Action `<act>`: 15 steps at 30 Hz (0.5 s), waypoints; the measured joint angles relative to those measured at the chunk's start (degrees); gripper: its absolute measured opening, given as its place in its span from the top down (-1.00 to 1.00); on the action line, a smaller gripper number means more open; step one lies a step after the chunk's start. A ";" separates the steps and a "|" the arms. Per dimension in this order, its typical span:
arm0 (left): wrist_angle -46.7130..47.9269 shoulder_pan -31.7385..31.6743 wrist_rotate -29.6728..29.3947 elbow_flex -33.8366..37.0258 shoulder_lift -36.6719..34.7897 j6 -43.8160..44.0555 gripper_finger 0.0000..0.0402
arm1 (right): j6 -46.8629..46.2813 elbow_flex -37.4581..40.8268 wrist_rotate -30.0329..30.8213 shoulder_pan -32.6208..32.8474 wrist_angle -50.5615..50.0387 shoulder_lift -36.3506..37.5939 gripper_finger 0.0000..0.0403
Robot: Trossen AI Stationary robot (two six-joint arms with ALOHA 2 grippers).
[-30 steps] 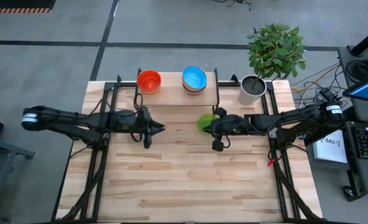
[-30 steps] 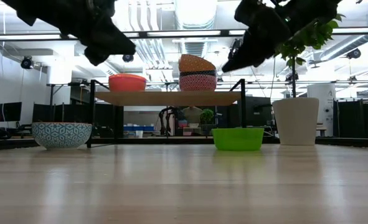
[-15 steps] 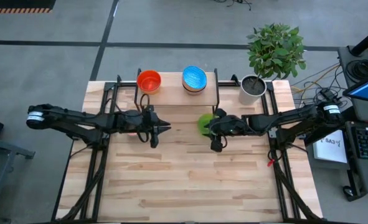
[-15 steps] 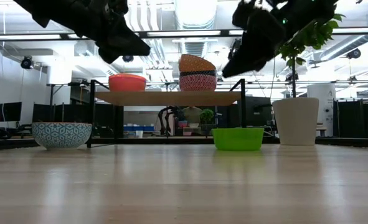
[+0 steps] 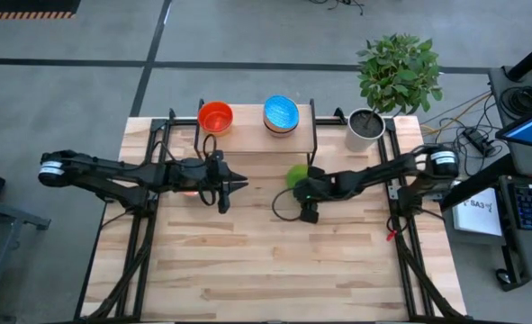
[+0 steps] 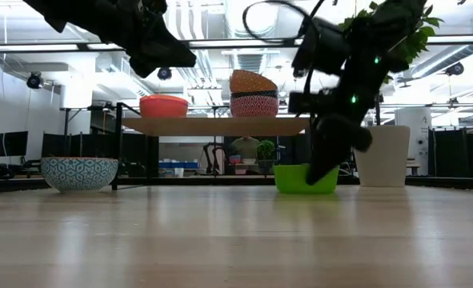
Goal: Place and stack bowls onto a shelf
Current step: Stack the green bowl on top of the orange bowl on the shelf
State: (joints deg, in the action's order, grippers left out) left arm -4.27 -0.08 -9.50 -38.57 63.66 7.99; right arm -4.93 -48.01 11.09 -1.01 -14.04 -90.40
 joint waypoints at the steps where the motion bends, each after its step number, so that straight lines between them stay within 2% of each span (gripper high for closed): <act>1: -0.05 0.00 0.01 0.00 0.00 0.00 0.73 | 0.02 0.00 -0.02 -0.06 -0.11 -0.70 0.21; 5: -0.15 0.00 0.01 0.00 0.00 -0.02 0.73 | 0.47 0.00 -0.38 -0.05 -0.11 -1.52 0.40; 11: -0.19 0.00 0.01 0.02 0.26 -0.02 0.73 | 2.38 0.00 -2.80 -0.01 -0.17 0.79 0.89; 15: -0.83 0.00 0.01 0.00 0.26 -0.60 0.72 | 2.91 0.00 -5.66 -0.01 -0.23 2.88 0.94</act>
State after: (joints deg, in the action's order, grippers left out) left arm -5.10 -0.08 -9.50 -38.57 63.92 7.39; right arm -2.02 -48.01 5.43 -1.02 -14.28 -87.53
